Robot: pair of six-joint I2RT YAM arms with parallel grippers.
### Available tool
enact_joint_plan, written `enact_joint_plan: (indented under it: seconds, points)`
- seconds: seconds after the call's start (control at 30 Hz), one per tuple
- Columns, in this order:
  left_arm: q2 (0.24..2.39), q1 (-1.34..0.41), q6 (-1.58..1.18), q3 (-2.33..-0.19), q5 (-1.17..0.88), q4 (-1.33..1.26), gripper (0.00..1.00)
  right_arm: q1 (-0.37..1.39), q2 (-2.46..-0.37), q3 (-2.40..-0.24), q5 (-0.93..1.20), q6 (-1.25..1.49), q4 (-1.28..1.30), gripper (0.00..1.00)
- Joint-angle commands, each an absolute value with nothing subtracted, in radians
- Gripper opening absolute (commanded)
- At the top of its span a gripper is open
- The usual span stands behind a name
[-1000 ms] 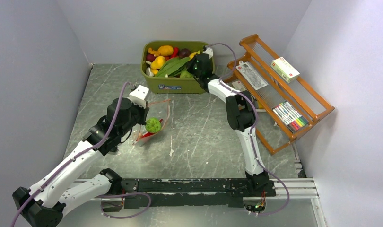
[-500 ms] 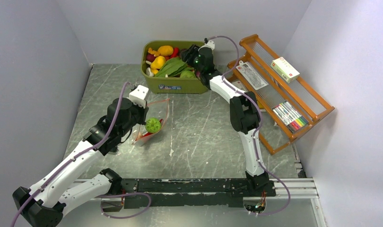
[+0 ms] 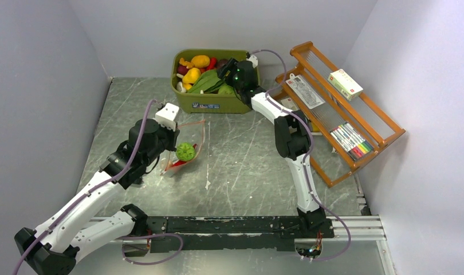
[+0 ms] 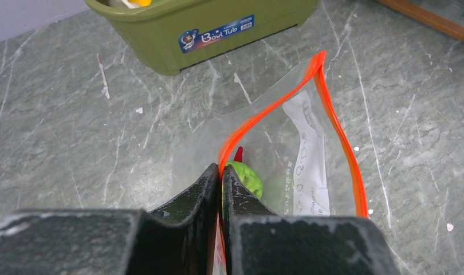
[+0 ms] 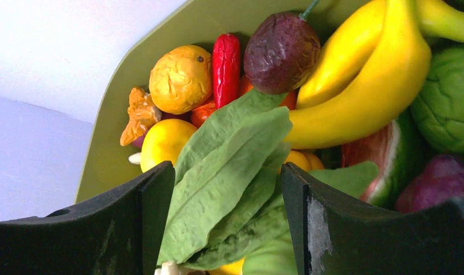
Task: Place the food in the zip-top bag and seal the zipper
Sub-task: Pick up the fake vegetable from the bin.
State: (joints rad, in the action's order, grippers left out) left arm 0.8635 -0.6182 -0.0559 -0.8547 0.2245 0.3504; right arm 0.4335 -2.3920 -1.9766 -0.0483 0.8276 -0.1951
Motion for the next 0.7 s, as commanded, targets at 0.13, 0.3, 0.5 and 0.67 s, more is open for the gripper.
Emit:
enact_joint_plan:
  seconds: [0.13, 0.3, 0.5, 0.67]
  points:
    - [0.842, -0.609, -0.049, -0.859, 0.229, 0.335, 0.07, 0.433, -2.517, -2.112, -0.012, 0.812, -0.217, 0.57]
    - [0.845, -0.609, -0.053, -0.859, 0.227, 0.336, 0.07, 0.43, -2.506, -2.089, 0.019, 0.779, -0.294, 0.32]
    - [0.859, -0.606, -0.087, -0.858, 0.2, 0.326, 0.07, 0.402, -2.452, -2.061, 0.084, 0.738, -0.368, 0.0]
    - [0.873, -0.58, -0.111, -0.864, 0.186, 0.33, 0.07, 0.401, -2.367, -2.011, 0.103, 0.656, -0.411, 0.0]
